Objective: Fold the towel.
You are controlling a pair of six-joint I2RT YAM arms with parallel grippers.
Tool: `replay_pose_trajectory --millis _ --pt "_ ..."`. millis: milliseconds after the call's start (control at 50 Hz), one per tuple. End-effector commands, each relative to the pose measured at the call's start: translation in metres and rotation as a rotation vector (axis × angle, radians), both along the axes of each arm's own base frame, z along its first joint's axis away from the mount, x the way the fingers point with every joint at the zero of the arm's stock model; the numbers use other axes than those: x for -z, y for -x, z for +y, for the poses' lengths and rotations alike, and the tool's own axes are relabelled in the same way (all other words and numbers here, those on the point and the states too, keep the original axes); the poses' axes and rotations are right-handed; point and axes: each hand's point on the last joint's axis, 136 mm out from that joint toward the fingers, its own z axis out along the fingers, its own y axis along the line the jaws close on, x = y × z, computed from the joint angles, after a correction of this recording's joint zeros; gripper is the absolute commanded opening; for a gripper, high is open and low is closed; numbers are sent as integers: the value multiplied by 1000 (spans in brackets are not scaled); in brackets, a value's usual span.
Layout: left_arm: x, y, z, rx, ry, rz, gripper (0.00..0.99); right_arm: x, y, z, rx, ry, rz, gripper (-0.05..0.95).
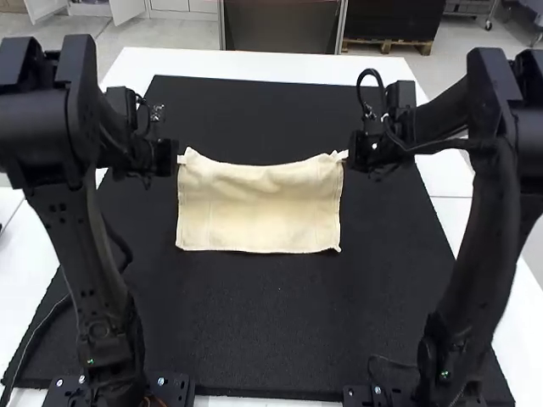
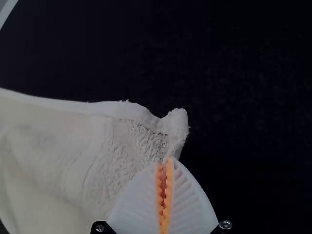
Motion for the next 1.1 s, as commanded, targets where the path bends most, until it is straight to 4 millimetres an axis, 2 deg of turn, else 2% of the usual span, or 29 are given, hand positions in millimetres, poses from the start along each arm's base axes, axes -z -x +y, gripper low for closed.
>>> replay_pose_trajectory --millis 0,200,420,640,880,1080 --pt "-9 9 8 2 -14 -18 15 -24 4 -10 -1 -21 -47 -15" --pt "-8 29 10 0 -21 -3 15 -31 18 -19 6 -30 -38 -15" --pt "-10 44 6 -3 -31 -22 15 -28 33 -21 1 -38 -9 -16" --pt "3 64 0 -4 -17 30 15 -10 60 -20 -32 -20 61 -16" --pt "16 82 5 -24 -33 36 15 14 85 -20 -37 -16 120 -15" --pt "28 91 8 -32 -53 45 15 28 93 -21 -29 -18 121 -16"
